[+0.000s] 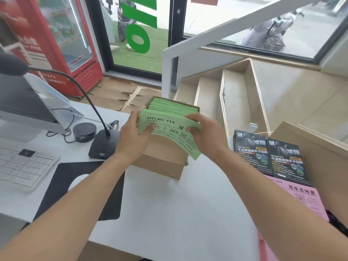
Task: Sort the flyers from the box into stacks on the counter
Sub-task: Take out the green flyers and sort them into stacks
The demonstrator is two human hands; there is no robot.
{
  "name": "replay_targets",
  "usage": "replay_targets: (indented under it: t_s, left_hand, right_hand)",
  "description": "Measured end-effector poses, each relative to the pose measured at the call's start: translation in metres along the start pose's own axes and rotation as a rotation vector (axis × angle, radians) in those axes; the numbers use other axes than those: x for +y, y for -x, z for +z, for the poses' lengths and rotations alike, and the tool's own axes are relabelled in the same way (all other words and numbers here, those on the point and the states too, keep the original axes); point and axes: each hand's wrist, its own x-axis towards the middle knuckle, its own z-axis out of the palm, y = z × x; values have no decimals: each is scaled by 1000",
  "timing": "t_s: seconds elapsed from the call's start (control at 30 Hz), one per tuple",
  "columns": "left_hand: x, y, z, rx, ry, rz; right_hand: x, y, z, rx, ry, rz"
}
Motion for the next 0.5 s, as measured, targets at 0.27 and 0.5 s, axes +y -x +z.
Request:
replay_targets:
  t_s: [0.27,0.5]
  left_hand:
    - [-74,-46,2,-216,-596,-46]
    - [-92,-47,19,-321,-763,97]
  right_hand:
    - [-7,-88,73,-213,285,176]
    - [21,-94,113,-261,466,61]
